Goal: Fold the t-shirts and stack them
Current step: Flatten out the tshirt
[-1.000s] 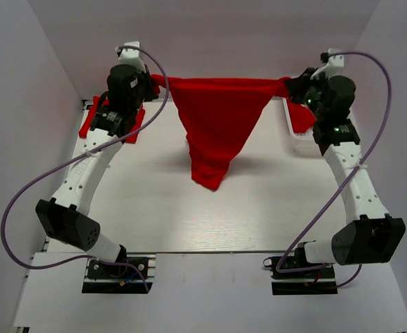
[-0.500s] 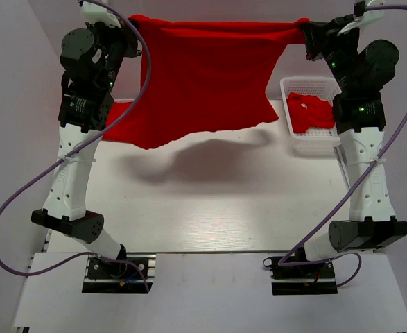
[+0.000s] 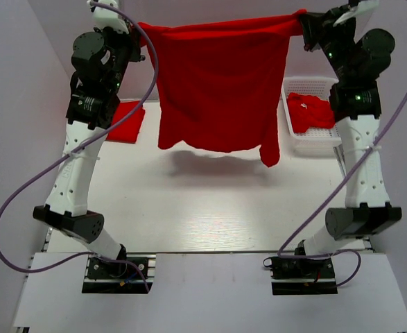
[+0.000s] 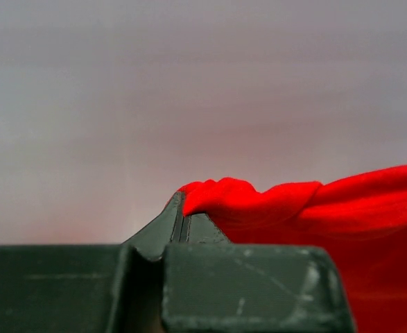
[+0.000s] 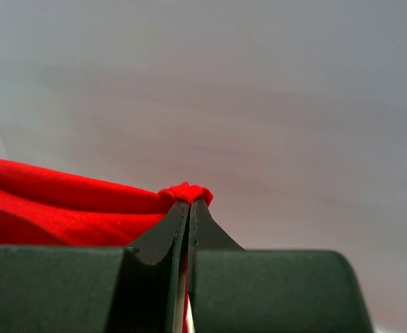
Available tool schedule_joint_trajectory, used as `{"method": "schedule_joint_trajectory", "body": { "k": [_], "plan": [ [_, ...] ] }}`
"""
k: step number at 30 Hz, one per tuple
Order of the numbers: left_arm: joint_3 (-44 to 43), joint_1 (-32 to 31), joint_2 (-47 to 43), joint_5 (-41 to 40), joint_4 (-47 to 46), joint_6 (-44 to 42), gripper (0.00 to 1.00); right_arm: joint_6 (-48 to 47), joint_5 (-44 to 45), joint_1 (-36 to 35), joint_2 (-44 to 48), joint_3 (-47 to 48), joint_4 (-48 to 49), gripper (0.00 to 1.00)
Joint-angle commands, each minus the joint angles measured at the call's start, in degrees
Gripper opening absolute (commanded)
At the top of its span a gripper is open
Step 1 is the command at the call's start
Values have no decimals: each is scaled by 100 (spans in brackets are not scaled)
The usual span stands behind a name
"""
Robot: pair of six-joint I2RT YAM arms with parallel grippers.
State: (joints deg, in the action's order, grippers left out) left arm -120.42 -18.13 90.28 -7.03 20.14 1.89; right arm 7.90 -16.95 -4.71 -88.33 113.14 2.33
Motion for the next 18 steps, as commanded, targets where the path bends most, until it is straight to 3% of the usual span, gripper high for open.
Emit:
{"method": "schedule_joint_trajectory", "body": {
  "k": [1, 8, 14, 18],
  "plan": [
    [-480, 46, 454, -290, -327, -215, 0, -70, -27, 58, -700, 646, 495, 0],
    [-1738, 169, 1561, -607, -555, -382, 0, -131, -291, 84, -1775, 2043, 865, 0],
    [-2012, 284, 1423, -387, -793, -304, 0, -210, -256, 93, -1372, 1757, 1016, 0],
    [-1109, 284, 878, -387, -811, -303, 0, -368, -344, 111, -949, 932, 981, 0]
  ]
}}
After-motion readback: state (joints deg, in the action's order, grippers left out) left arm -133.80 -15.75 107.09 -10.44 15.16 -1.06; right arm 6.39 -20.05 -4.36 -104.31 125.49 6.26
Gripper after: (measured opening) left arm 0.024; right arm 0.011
